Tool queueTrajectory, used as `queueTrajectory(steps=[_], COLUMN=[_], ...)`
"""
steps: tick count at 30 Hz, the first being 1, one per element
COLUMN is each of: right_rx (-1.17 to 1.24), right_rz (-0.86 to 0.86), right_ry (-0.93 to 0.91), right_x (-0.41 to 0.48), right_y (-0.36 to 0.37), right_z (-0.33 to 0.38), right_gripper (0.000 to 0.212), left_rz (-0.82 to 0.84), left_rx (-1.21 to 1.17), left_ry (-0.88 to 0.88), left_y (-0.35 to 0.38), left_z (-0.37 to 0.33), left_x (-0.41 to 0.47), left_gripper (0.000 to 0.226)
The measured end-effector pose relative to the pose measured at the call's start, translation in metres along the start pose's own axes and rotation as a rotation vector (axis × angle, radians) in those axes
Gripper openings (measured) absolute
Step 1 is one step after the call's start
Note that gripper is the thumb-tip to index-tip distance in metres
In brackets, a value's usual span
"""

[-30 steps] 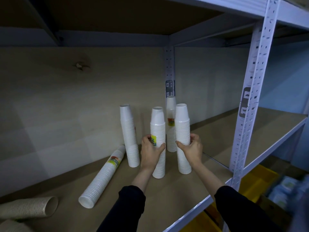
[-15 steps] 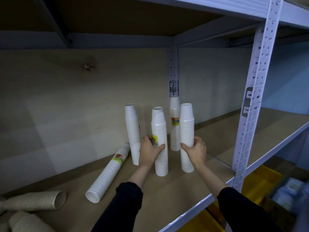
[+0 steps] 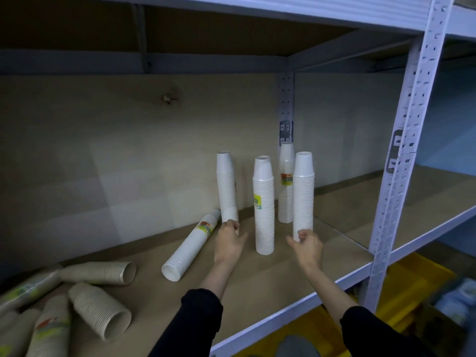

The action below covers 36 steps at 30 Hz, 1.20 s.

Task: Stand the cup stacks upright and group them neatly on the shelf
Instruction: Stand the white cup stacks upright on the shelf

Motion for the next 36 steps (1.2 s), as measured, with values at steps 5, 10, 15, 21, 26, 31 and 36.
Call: queueTrajectory(steps=[5, 10, 15, 21, 26, 31, 36], right_rx=[0.027, 0.059, 0.082, 0.076, 0.047, 0.1, 0.201], right_rz=[0.1, 0.212, 0.305, 0.396, 0.463, 0.538, 0.587], right_ry=[-0.035, -0.064, -0.054, 0.002, 0.06, 0.16, 0.268], right_x=[-0.038, -0.07, -0.085, -0.087, -0.074, -0.055, -0.048], right_y=[0.034, 0.07, 0.102, 0.133, 0.164, 0.188, 0.202], right_z=[0.017, 0.044, 0.074, 0.107, 0.117, 0.12, 0.118], right_gripper=[0.035, 0.035, 0.04, 0.02, 0.036, 0.056, 0.049], left_rz=[-0.05, -0.145, -0.28, -0.422, -0.46, -0.404, -0.358], left_rx=[-0.006, 0.053, 0.126, 0.164, 0.242, 0.45, 0.641], left_ry=[-0.078, -0.165, -0.241, -0.331, -0.472, -0.623, -0.708], left_y=[-0.027, -0.063, -0.108, -0.153, -0.183, -0.206, -0.206], left_z=[0.022, 0.045, 0.066, 0.105, 0.131, 0.159, 0.168], left_x=[-0.02, -0.03, -0.026, -0.013, 0.009, 0.035, 0.052], left_gripper=[0.033, 0.034, 0.034, 0.033, 0.042, 0.057, 0.049])
Point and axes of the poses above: each hand's wrist, its own x-axis towards the middle knuckle, its own y-axis out of the palm, z = x × y, the point moved 2 cm from there along x, towards the middle knuckle, and after that the axes turned 10 degrees about -x, right-handed, at the moved point
